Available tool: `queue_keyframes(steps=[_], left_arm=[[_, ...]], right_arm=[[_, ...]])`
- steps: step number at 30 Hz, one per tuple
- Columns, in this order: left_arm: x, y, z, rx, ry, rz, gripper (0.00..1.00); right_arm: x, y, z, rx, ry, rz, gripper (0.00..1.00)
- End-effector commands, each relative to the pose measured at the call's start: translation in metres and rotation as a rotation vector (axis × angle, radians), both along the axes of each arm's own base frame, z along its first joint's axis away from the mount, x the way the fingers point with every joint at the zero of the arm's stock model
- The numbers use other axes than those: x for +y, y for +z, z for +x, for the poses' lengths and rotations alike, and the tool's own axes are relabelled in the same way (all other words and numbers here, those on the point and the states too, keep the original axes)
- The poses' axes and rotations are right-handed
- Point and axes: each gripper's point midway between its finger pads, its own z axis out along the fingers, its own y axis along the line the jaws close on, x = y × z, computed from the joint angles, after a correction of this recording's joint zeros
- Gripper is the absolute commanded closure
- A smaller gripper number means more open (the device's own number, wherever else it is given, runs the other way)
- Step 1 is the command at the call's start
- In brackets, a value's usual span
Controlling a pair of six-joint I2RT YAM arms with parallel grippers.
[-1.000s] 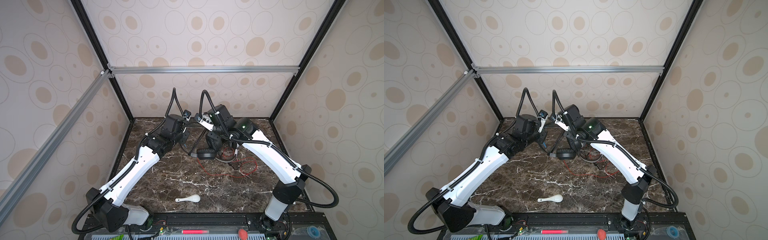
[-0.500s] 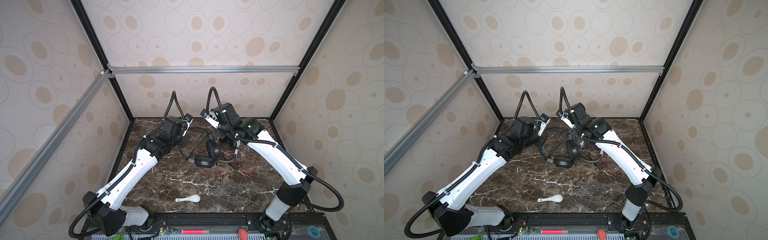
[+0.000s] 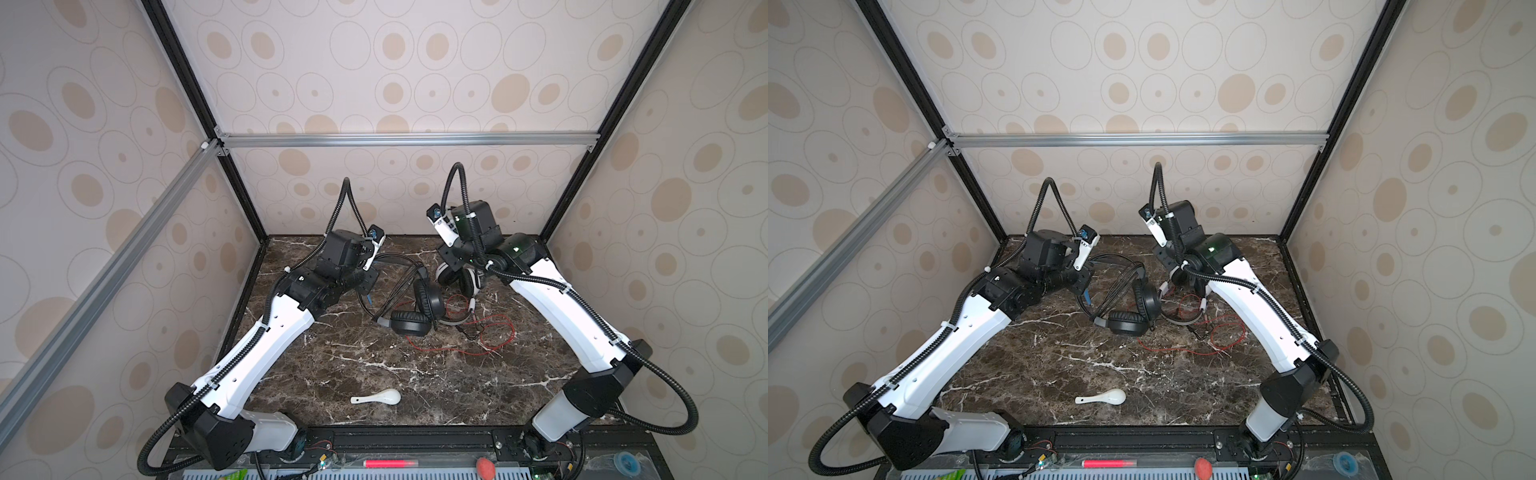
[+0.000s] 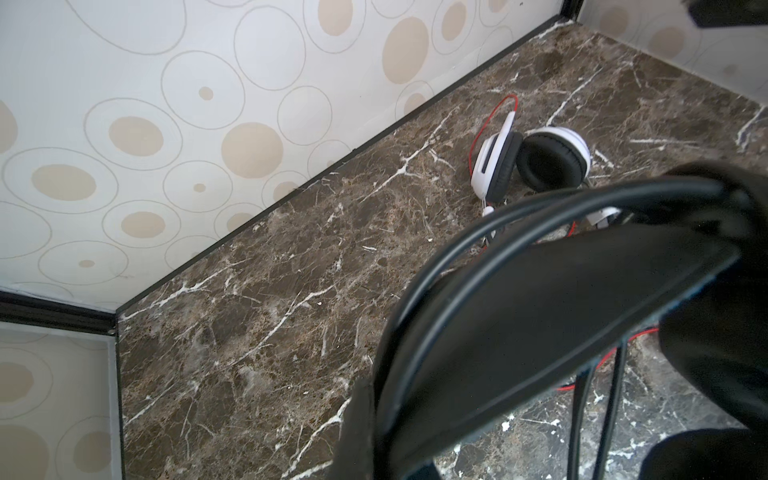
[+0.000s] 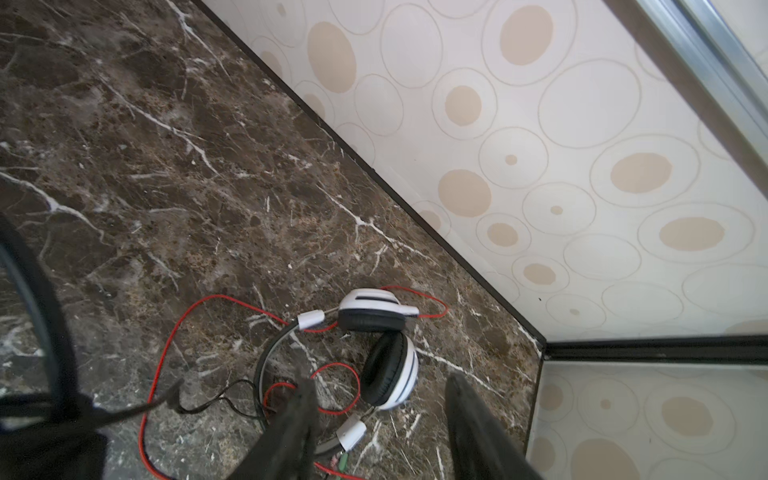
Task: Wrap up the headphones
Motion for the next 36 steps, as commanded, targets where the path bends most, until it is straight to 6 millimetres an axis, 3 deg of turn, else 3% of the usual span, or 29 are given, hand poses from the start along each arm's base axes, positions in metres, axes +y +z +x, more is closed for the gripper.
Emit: queue_keyframes(steps=[1,4,7,13,18,20,25,36], left_arm=[[-0.002,0.046,0.001,-0.055,0.026,-0.140,1.00],[-0.001,0.057,0.000,-0.050,0.035,-0.177,1.00],[0.000,0.074,-0.001,-0.061,0.041,-0.203,1.00],[-0.001,0.101,-0.001,-0.091,0.041,-0.243,1.00],[-0.003,0.123,-0.004,-0.122,0.025,-0.283,1.00],[-0.004,0.130,-0.006,-0.131,0.018,-0.302,1.00],[-0.007,0.140,-0.007,-0.136,0.001,-0.322,1.00],[-0.014,0.160,-0.019,-0.126,-0.055,-0.369,1.00]], right_arm=[[-0.016,0.024,0.000,-0.045,-0.060,0.197,0.38],[-0.030,0.016,-0.001,-0.043,-0.107,0.294,0.33],[-0.028,-0.002,-0.010,-0.042,-0.085,0.357,0.31],[-0.020,-0.031,-0.042,-0.095,0.075,0.428,0.31],[-0.038,-0.042,-0.063,-0.110,0.068,0.479,0.28],[-0.039,-0.056,-0.073,-0.080,0.083,0.471,0.28],[-0.038,-0.082,-0.093,-0.002,0.125,0.462,0.27],[-0.025,-0.126,-0.107,0.083,0.202,0.474,0.25]])
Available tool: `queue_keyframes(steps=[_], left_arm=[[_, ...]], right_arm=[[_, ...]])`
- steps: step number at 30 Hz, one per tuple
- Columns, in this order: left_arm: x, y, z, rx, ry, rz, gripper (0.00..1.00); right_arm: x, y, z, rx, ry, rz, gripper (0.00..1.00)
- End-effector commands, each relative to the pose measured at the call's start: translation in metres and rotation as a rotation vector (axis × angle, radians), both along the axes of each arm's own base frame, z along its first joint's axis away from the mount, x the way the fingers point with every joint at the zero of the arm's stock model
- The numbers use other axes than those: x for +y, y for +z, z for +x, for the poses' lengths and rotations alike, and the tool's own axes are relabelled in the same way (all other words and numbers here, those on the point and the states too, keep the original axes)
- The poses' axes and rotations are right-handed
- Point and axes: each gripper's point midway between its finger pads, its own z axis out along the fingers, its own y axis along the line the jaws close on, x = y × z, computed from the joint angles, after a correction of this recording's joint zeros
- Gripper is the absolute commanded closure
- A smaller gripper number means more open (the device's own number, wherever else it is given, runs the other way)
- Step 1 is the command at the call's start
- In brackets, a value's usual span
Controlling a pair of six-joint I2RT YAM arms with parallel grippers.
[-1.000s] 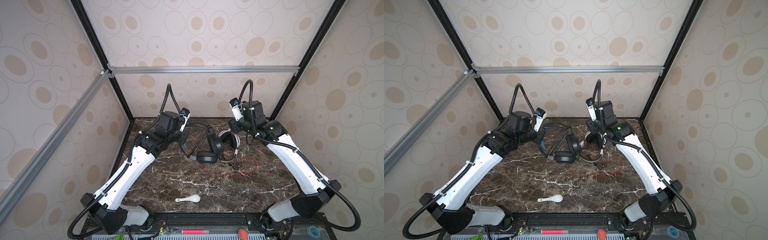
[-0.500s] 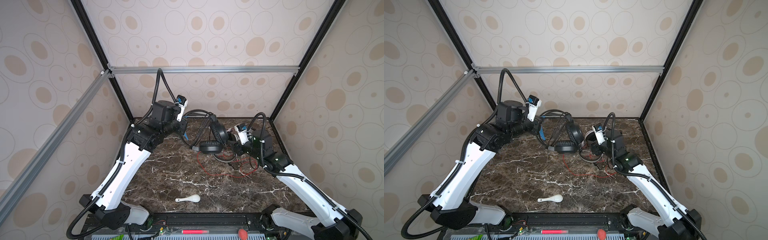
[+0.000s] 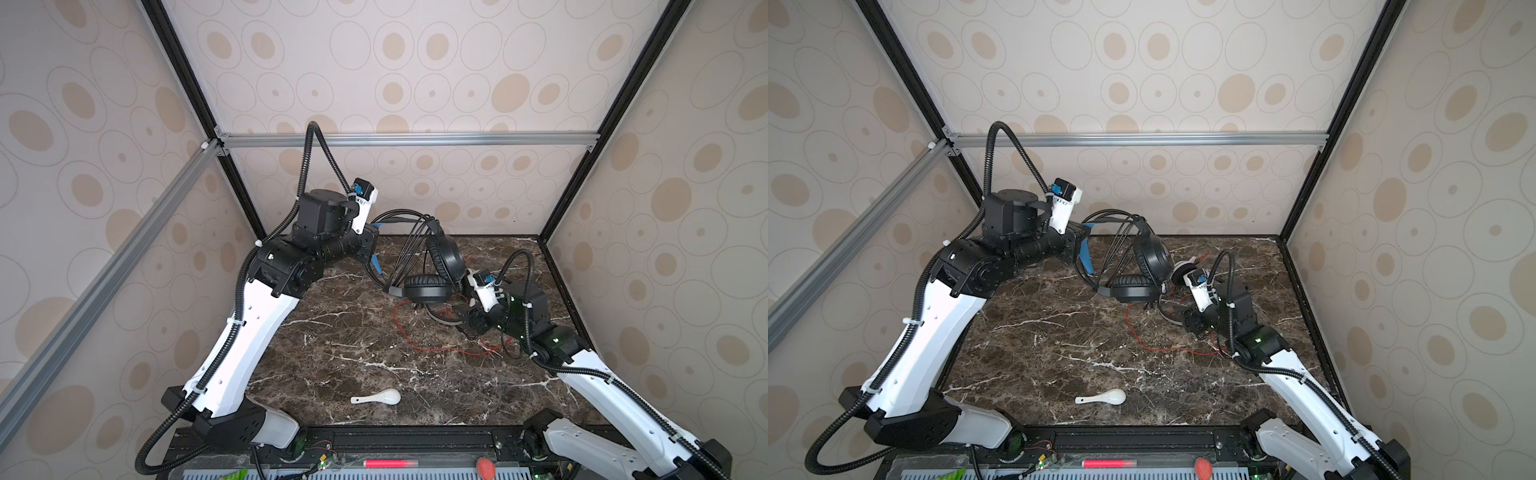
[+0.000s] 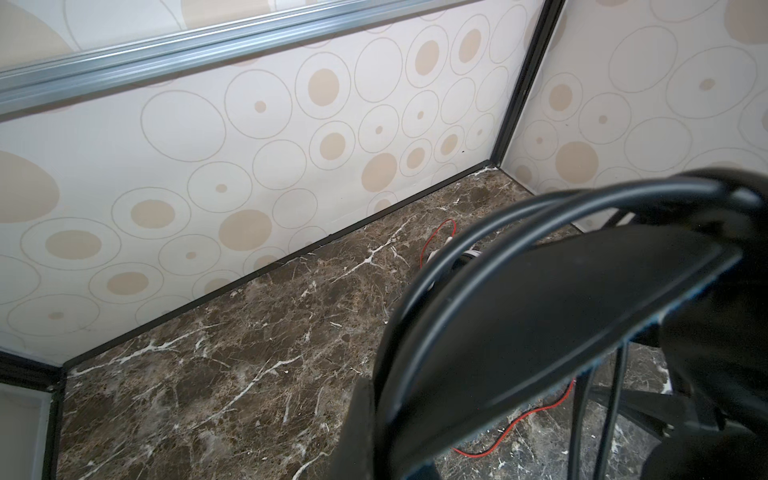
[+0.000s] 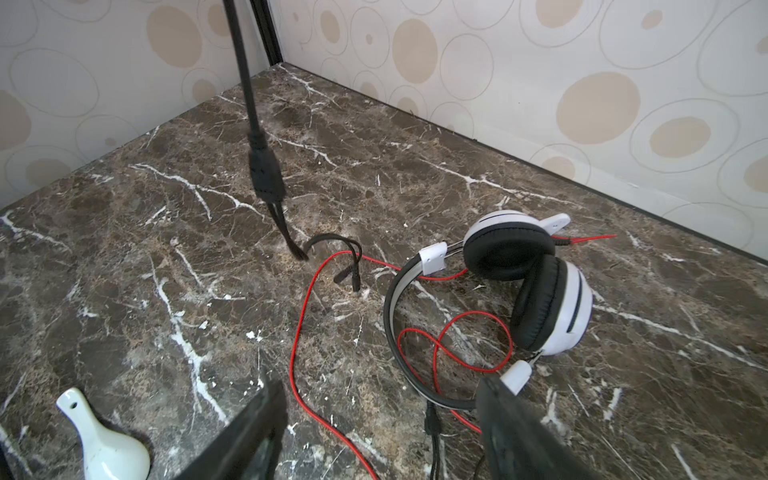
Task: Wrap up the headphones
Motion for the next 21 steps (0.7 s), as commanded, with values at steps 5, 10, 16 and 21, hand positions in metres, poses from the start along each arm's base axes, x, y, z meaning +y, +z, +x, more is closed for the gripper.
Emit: queue_keyframes(steps=[5,10,16,21], left_arm=[[0.003,0.051,-0.017,-0.075,-0.024,-0.129,1.00],[0.006,0.057,-0.024,-0.084,-0.028,-0.145,1.00],[0.005,0.064,-0.028,-0.091,-0.038,-0.171,1.00],[0.003,0.068,-0.029,-0.091,-0.046,-0.185,1.00]], right_arm=[[0.024,-0.014,-0.004,0.030,0.130,0.036,0.26],[0.044,-0.026,-0.001,0.076,0.211,0.085,0.26],[0.061,-0.030,0.010,0.106,0.250,0.150,0.27],[0.067,-0.040,0.021,0.129,0.249,0.150,0.26]])
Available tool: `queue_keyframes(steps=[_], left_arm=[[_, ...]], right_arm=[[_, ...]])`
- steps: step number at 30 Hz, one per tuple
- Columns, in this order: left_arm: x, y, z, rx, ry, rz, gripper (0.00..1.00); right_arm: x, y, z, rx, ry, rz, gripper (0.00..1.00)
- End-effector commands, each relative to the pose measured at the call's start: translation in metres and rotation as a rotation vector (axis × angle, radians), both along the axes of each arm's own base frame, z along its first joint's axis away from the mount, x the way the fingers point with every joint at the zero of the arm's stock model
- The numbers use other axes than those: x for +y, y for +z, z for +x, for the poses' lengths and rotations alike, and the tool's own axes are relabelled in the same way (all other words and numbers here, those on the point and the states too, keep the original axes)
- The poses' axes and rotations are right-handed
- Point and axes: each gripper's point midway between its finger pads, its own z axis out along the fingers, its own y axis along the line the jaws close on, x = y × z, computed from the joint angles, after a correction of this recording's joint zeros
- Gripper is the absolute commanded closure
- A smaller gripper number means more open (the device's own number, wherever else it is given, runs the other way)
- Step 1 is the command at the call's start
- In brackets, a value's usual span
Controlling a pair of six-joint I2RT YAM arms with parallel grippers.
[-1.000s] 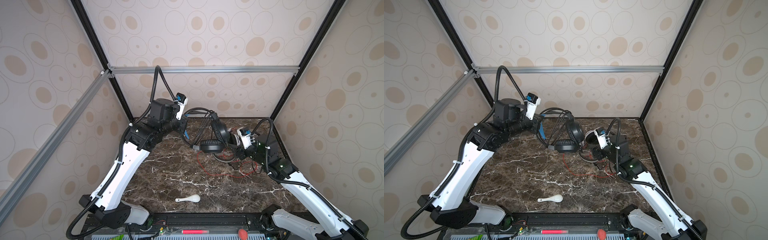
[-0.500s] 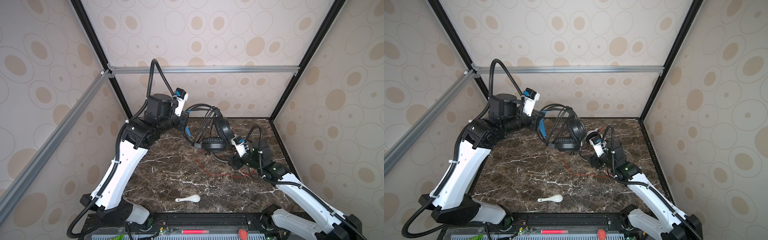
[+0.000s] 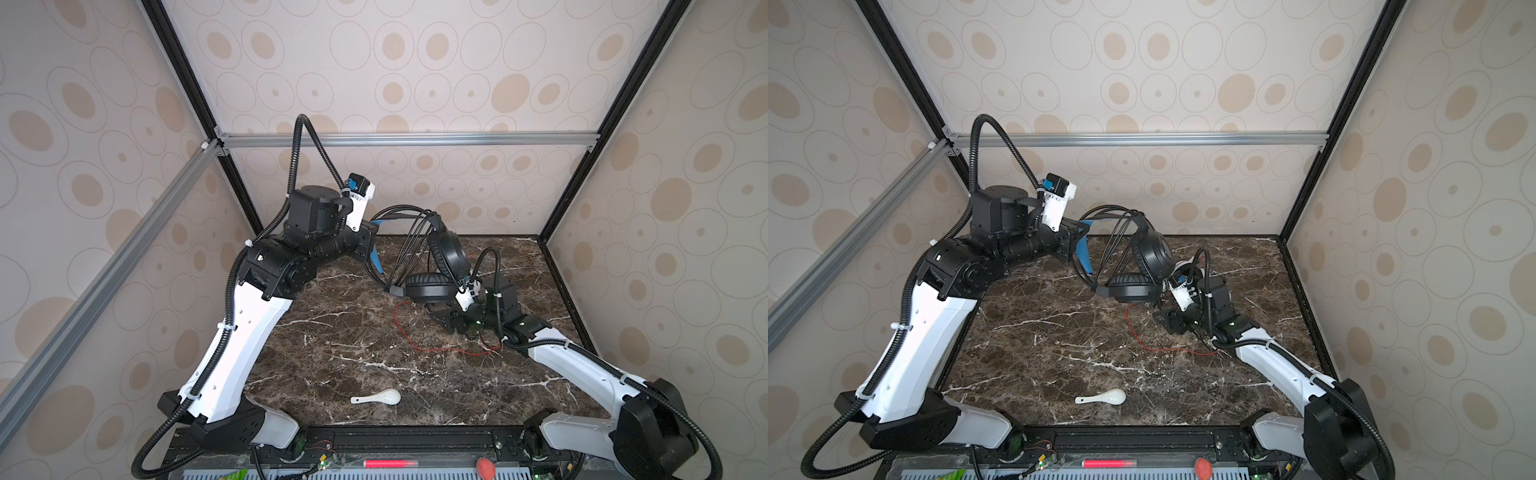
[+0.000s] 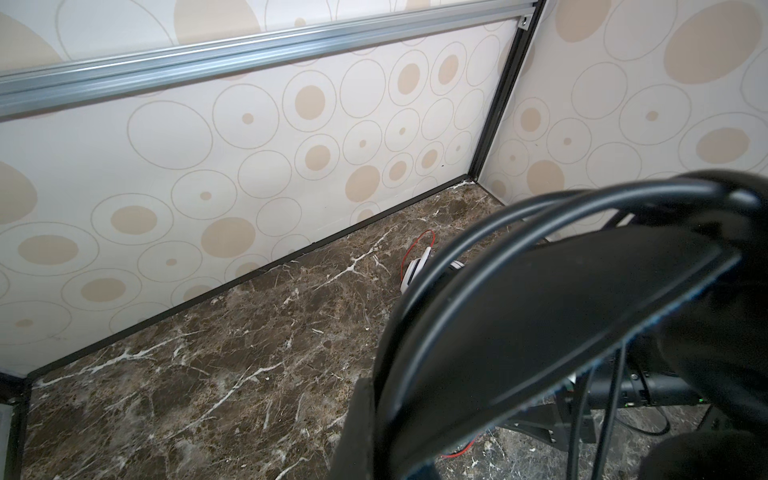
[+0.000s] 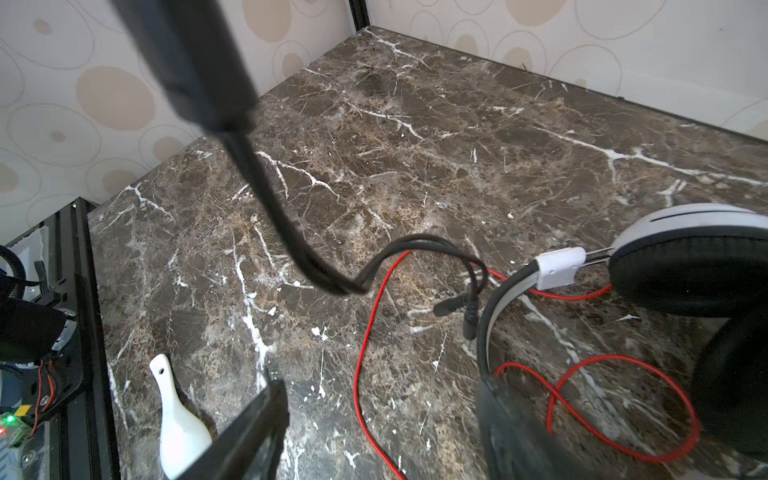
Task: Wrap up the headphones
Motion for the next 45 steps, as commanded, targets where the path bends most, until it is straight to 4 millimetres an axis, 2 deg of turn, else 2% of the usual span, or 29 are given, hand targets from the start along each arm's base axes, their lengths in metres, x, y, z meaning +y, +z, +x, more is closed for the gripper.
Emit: queue_keyframes(steps=[1,5,13,30,34,42,45], left_arm=[[0.004,0.049,-0.017,-0.089,-0.020,-0.127,1.00],[0.004,0.051,-0.017,-0.093,-0.024,-0.134,1.00],[0.002,0.052,-0.018,-0.094,-0.031,-0.144,1.00],[0.001,0.055,-0.020,-0.095,-0.040,-0.162,1.00],[0.001,0.056,-0.021,-0.098,-0.042,-0.171,1.00],[0.001,0.056,-0.022,-0.098,-0.043,-0.176,1.00],[0.001,0.055,-0.022,-0.095,-0.041,-0.176,1.00]], right_arm=[[0.010,0.011,0.009,-0.029,0.019,0.038,0.27],[0.010,0.006,0.018,-0.029,-0.004,0.031,0.26],[0.020,0.009,0.035,-0.027,-0.022,0.087,0.27],[0.031,-0.003,0.052,0.001,-0.025,0.113,0.28],[0.034,-0.005,0.059,0.002,-0.037,0.124,0.31],[0.041,-0.006,0.070,0.007,-0.034,0.143,0.44],[0.044,-0.005,0.073,0.008,-0.025,0.150,0.45]])
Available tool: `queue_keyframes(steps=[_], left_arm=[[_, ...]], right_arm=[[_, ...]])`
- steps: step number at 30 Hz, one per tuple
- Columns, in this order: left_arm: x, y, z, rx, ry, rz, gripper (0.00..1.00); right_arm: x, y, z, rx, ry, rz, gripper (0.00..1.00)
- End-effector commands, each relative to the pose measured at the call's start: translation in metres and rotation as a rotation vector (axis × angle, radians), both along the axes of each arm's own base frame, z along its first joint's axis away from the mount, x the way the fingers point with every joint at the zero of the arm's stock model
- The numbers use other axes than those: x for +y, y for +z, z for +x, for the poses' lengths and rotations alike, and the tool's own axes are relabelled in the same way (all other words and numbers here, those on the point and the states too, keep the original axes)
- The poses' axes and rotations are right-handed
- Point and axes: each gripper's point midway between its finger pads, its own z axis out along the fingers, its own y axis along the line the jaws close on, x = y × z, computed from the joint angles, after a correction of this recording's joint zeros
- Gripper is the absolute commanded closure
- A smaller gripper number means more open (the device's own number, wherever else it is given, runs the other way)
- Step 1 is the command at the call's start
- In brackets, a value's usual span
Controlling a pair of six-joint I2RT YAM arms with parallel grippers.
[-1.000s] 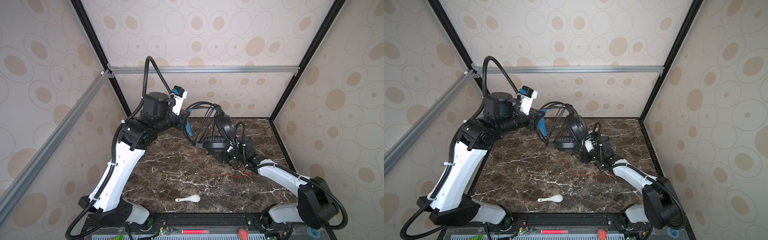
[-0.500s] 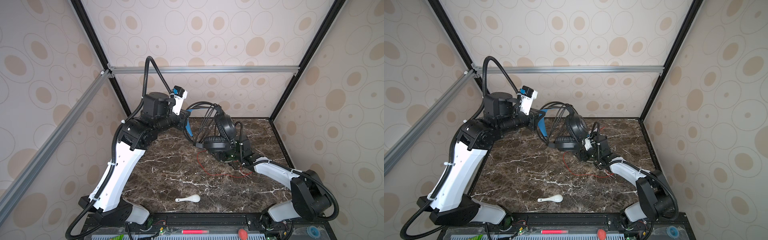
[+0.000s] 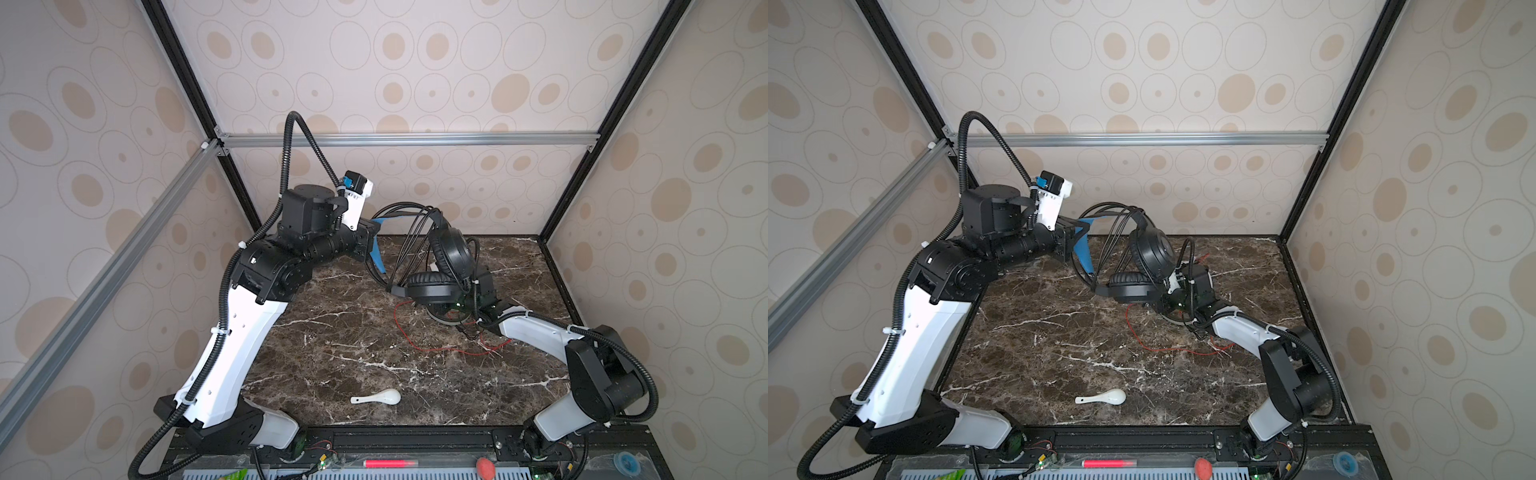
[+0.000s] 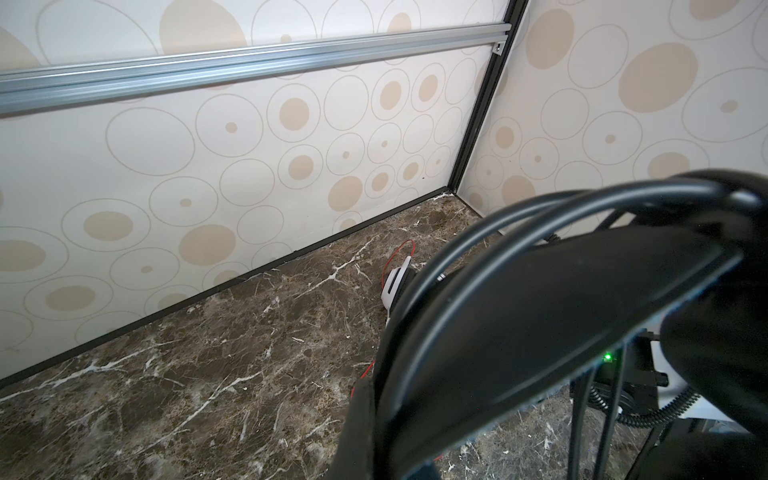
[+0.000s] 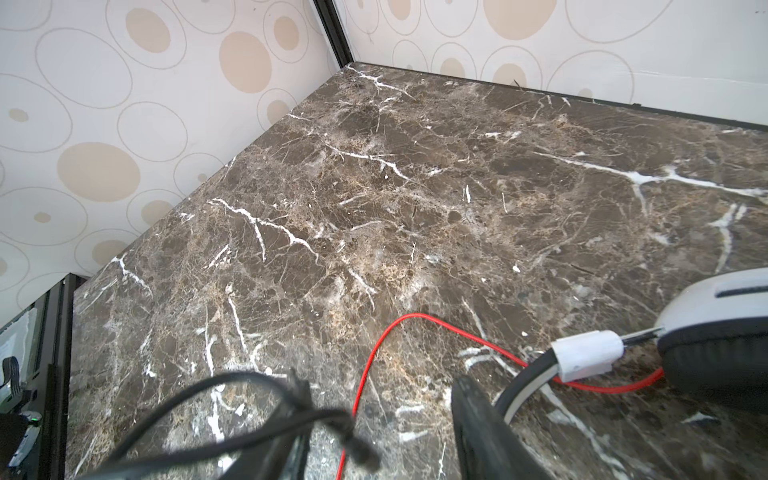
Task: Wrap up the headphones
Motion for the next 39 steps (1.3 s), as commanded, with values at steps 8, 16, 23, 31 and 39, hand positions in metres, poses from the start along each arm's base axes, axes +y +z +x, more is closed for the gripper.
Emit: queue_keyframes(steps=[8,16,23,31,39], left_arm=[[0.005,0.044,-0.011,-0.097,-0.005,-0.117,1.00],[0.003,0.042,-0.008,-0.093,-0.004,-0.120,1.00],[0.004,0.039,-0.002,-0.081,0.028,-0.123,1.00],[0.013,0.038,0.016,-0.049,0.140,-0.179,1.00],[0.023,0.051,0.035,-0.065,0.262,-0.292,1.00]], right_arm=[[0.013,0.010,0.006,-0.009,0.037,0.058,0.46],[0.014,0.009,0.008,0.000,0.039,0.053,0.70],[0.012,0.008,0.007,-0.001,0.036,0.033,0.87],[0.006,0.003,0.003,0.017,0.006,0.005,0.98],[0.009,-0.008,-0.017,0.011,-0.008,-0.102,1.00]])
